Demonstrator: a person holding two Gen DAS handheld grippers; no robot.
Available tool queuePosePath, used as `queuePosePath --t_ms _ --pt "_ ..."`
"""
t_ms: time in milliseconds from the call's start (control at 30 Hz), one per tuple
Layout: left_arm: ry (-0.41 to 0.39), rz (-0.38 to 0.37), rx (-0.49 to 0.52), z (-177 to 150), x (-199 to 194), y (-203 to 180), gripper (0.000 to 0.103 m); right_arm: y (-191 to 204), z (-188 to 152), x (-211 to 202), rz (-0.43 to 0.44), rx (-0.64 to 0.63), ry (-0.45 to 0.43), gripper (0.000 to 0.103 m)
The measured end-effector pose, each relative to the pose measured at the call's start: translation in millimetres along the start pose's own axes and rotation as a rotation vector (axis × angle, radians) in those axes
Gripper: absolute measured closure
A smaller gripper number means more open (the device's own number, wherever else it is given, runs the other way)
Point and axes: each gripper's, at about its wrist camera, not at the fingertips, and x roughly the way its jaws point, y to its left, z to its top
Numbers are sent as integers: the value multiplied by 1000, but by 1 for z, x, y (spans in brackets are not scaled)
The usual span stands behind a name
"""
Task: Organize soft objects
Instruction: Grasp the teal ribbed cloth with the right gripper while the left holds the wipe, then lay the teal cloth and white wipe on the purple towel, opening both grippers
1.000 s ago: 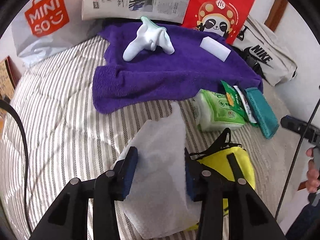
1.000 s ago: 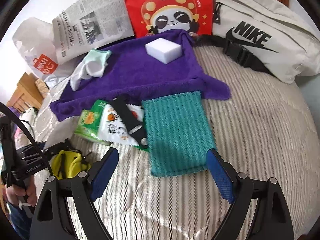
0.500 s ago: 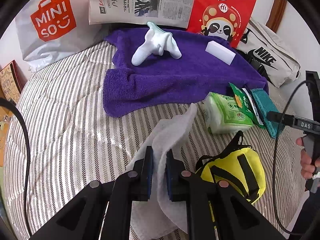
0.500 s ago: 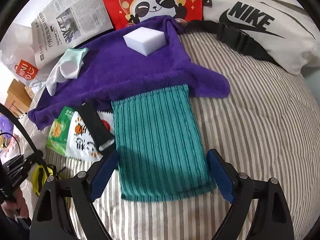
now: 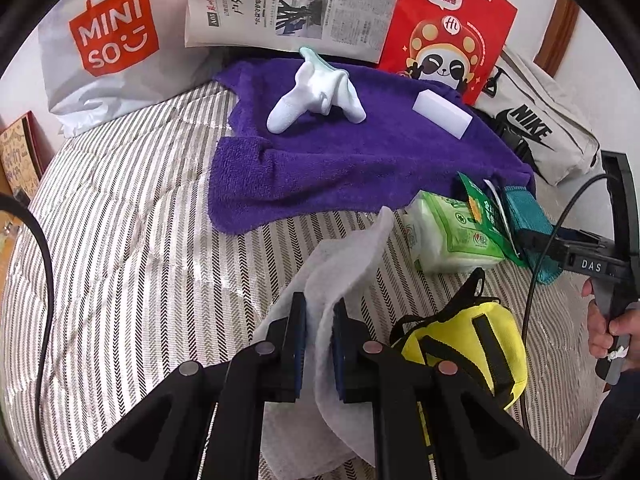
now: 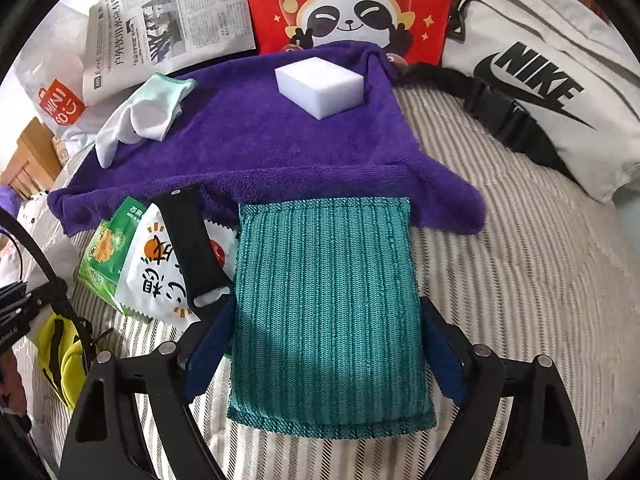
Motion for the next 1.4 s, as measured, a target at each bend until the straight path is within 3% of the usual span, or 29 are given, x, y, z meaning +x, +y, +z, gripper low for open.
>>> queuePosePath --t_ms 233,567,800,1067,1400 --pt "-5 -6 -8 1 -8 1 93 -8 -5 -31 -29 -17 -26 17" --pt "-55 -46 -36 16 -39 0 93 -18 5 -62 20 17 -83 17" --pt "-85 -42 -3 33 -49 -10 93 -12 27 -71 49 0 -108 17" --pt "-96 -51 36 54 -43 -22 93 -6 51 -69 78 -21 -121 17" --pt "-95 -81 71 97 -25 -29 93 4 96 -35 134 -28 -63 17"
